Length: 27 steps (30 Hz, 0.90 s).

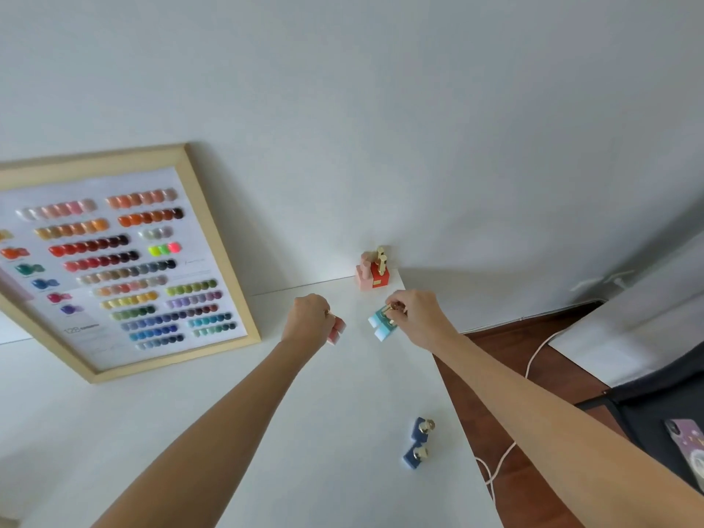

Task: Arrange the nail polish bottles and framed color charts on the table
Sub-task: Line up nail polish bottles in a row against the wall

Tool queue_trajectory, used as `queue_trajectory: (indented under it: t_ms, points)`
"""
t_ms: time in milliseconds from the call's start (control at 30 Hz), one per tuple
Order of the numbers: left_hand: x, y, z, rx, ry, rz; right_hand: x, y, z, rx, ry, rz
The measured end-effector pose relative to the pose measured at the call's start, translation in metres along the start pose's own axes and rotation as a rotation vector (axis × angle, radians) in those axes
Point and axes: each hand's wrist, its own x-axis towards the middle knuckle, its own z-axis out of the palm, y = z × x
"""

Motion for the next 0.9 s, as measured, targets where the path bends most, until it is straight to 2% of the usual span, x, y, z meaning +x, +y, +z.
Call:
queue_trajectory:
  t_ms: [400,900]
  points:
    - [0.074,0.010,0.000,0.075,0.019,-0.073,0.096,-0.023,0.048,-0.007,0.043,-0.024]
    - [0.109,0.011,0.017,-0.041,0.133,-0.117,0.127,-0.030,0.073,-0.072,0.080,0.060]
